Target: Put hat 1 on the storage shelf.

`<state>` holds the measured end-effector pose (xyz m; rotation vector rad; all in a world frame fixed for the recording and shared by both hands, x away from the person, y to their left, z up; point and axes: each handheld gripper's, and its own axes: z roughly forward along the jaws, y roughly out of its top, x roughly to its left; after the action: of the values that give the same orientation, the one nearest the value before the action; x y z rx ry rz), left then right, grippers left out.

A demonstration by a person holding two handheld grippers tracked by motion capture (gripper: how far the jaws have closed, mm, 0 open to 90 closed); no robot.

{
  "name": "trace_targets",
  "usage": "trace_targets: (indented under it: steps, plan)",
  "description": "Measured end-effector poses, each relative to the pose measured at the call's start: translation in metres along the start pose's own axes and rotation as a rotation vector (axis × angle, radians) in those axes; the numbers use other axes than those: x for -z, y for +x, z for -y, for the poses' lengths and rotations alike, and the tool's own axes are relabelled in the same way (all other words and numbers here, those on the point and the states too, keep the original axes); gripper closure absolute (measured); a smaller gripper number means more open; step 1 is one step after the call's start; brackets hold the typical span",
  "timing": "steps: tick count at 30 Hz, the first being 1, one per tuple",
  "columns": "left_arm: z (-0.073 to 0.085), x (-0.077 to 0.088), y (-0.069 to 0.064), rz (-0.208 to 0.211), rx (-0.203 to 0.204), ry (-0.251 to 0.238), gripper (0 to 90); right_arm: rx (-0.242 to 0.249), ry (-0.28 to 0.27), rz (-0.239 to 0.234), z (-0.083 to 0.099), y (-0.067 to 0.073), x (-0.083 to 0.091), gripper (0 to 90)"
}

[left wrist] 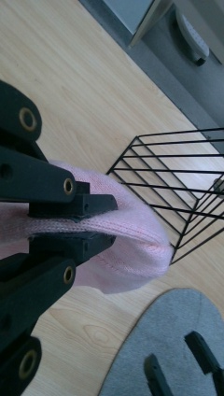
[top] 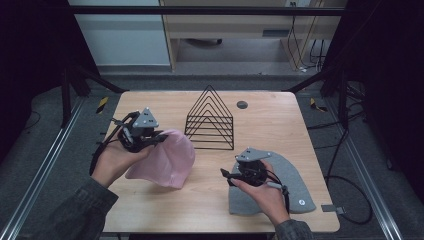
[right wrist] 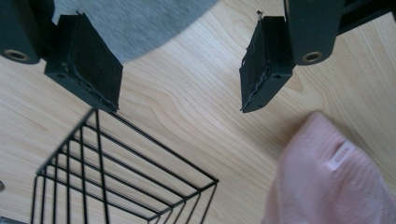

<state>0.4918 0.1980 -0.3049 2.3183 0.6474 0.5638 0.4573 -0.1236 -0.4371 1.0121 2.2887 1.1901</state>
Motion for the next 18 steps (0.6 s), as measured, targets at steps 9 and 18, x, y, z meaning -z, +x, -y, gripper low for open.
trace_targets:
  steps: [9,18]
  plan:
    - [-0.028,0.006,0.003,-0.011,0.003,-0.038,83.0,0.030,0.005,-0.021,-0.013,0.011,-0.005,31.5]
    - [-0.055,0.016,0.002,-0.014,-0.011,-0.086,83.0,0.034,0.000,-0.042,-0.019,0.013,-0.004,36.1]
